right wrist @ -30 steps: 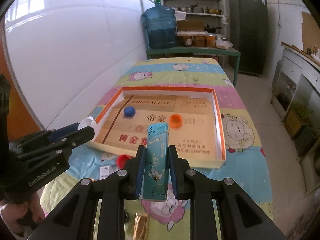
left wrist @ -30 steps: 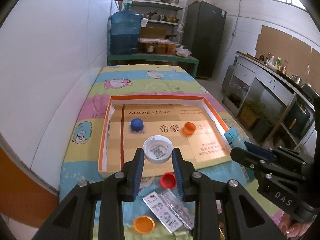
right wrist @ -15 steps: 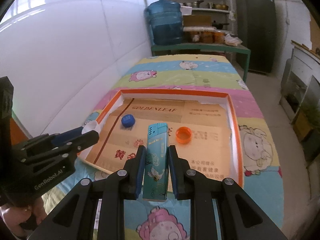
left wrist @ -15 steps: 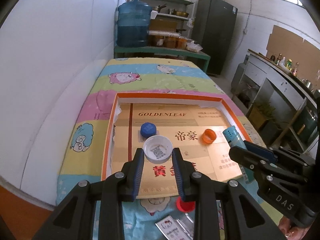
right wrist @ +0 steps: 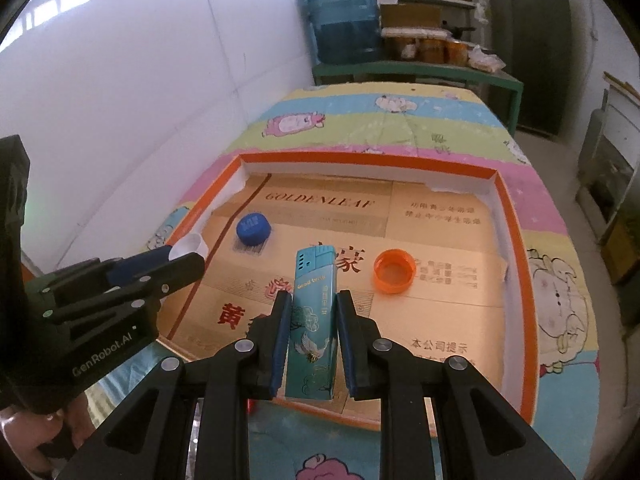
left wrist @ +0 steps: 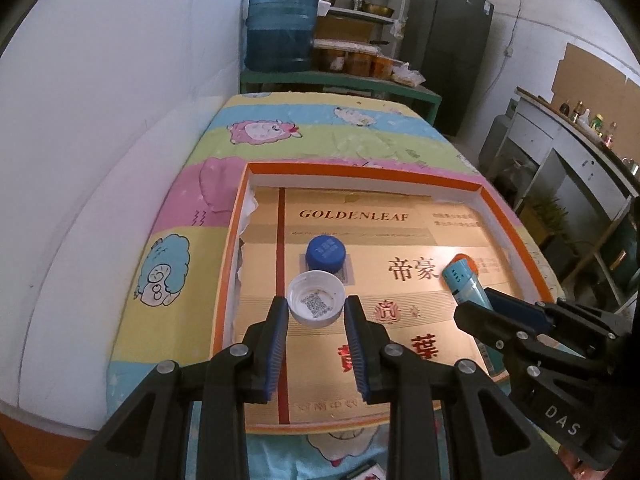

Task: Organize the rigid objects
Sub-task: 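Carry the white cap with the left tool while the right tool carries the teal box into the tray, then open the right tool on the teal box while the left tool releases the white cap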

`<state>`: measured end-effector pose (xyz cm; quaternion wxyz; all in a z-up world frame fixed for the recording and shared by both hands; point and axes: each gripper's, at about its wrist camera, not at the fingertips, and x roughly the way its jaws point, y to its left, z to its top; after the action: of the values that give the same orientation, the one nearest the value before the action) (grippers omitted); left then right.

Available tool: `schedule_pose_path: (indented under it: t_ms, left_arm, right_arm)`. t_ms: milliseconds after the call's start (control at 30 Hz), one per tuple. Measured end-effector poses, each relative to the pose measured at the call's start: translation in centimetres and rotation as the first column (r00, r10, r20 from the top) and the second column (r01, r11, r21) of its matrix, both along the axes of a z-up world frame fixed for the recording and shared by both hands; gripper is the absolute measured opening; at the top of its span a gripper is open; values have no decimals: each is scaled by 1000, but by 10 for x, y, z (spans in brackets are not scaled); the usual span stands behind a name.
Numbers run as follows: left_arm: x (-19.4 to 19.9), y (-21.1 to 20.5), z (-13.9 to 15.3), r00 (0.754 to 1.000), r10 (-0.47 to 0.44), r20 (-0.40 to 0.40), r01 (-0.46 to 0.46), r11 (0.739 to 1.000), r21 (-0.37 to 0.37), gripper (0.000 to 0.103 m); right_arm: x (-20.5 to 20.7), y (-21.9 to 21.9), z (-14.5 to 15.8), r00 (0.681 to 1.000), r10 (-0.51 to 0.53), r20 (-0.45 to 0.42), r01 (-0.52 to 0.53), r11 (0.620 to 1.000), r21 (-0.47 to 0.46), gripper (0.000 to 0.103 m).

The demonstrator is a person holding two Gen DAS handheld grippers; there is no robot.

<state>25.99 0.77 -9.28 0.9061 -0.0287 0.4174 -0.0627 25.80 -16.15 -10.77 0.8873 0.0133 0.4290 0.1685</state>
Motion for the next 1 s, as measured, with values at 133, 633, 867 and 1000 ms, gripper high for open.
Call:
schedule_pose_path:
  t_ms: [133,633,867,1000]
  left_arm:
    - [6,0,-7,1000,2,-16,-2,1000,4,30]
    - [20,-4,-26,998,-6,-59,7,1000,16,30]
    - [21,-7,-29,999,-7,-52,9,999,36,30]
    - [20,-11,-31,998,-13,-56,17,997,73,30]
  right_arm:
    - [6,1,-7,1000,5,-19,-5,1000,-8,23]
    - [15,4,-21,998,9,-59,-10,1000,-19,23]
    - [17,3,-26,997,6,-72,-7,1000,-18,23]
    - [17,4,-27,997,6,-74,-8,1000,-18,23]
